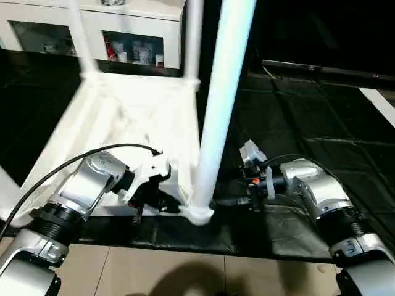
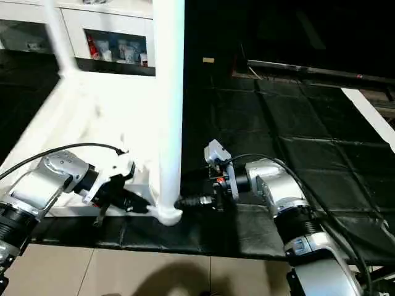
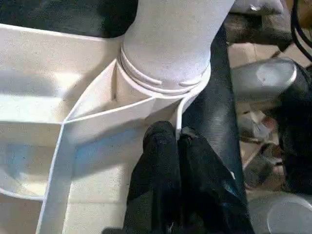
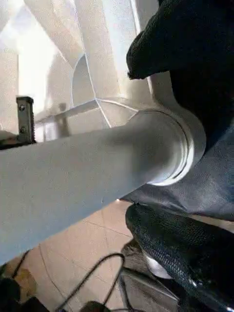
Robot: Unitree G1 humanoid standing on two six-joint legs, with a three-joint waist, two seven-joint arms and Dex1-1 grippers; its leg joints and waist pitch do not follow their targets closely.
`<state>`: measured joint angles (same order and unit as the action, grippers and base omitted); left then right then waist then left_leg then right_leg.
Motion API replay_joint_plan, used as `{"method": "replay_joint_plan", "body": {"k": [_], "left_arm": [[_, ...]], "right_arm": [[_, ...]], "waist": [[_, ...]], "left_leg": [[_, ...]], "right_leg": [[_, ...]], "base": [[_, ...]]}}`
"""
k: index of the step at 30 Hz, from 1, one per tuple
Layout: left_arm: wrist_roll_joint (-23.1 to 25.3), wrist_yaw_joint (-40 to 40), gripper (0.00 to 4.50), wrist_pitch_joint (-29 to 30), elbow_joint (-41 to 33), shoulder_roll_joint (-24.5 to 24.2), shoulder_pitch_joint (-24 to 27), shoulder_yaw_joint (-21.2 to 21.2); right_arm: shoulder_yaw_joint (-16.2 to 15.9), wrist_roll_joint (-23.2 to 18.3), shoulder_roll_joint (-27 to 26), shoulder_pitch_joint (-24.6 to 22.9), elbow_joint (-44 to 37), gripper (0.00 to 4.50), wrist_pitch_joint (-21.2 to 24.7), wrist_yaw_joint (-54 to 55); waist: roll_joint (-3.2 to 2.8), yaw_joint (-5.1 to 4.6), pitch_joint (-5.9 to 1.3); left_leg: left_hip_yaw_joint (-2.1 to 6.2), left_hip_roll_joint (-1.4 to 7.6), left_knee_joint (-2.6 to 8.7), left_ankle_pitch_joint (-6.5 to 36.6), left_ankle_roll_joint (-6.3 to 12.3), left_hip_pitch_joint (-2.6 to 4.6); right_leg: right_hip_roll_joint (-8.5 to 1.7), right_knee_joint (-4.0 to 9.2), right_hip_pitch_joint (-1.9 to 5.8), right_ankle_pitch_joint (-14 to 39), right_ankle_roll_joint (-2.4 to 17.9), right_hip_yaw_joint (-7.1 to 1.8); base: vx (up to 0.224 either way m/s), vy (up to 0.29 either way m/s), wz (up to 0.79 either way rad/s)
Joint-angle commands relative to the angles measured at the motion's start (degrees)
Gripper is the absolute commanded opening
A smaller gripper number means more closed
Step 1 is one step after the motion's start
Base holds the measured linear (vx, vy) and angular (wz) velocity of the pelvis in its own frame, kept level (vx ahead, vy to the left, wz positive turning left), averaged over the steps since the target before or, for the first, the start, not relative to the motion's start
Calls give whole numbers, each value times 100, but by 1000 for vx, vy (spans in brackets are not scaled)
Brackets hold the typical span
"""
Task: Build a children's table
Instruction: Rotate leg to tighten
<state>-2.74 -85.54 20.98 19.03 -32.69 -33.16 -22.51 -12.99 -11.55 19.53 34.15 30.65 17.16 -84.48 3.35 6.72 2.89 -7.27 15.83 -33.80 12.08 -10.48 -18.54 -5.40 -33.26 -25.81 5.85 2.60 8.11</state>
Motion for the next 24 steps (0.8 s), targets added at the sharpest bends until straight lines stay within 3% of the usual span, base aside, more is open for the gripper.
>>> {"method": "replay_joint_plan", "body": {"k": [1,8,13,24], "left_arm": [[-128,-271,0,-59,-191,38,-31,-159],[-55,-201,0,-146,-175,44,-11,-165],[-54,-215,0,-161,-214,1,13,-187],[-33,-143,0,-208,-222,7,58,-180]], "right_arm": [[-70,56,110,139,49,446,-98,-143],[-127,124,98,165,169,446,-273,-174],[-129,53,49,194,289,446,-276,-195],[-65,-50,-82,237,446,349,-333,-241]], "waist": [[-32,-27,-417],[-17,-35,-415],[-33,-33,-430],[-18,-32,-434]], "left_leg": [[-305,-298,381,846,265,-138],[-304,-314,366,874,251,-141],[-298,-300,369,814,262,-141],[-299,-292,365,794,263,-145]], "right_leg": [[-149,328,516,2471,569,-220],[-139,370,503,2743,409,-193],[-134,328,508,2488,529,-202],[-138,303,512,2409,589,-210]], "base": [[0,0,0],[0,0,0],[0,0,0],[0,0,0]]}}
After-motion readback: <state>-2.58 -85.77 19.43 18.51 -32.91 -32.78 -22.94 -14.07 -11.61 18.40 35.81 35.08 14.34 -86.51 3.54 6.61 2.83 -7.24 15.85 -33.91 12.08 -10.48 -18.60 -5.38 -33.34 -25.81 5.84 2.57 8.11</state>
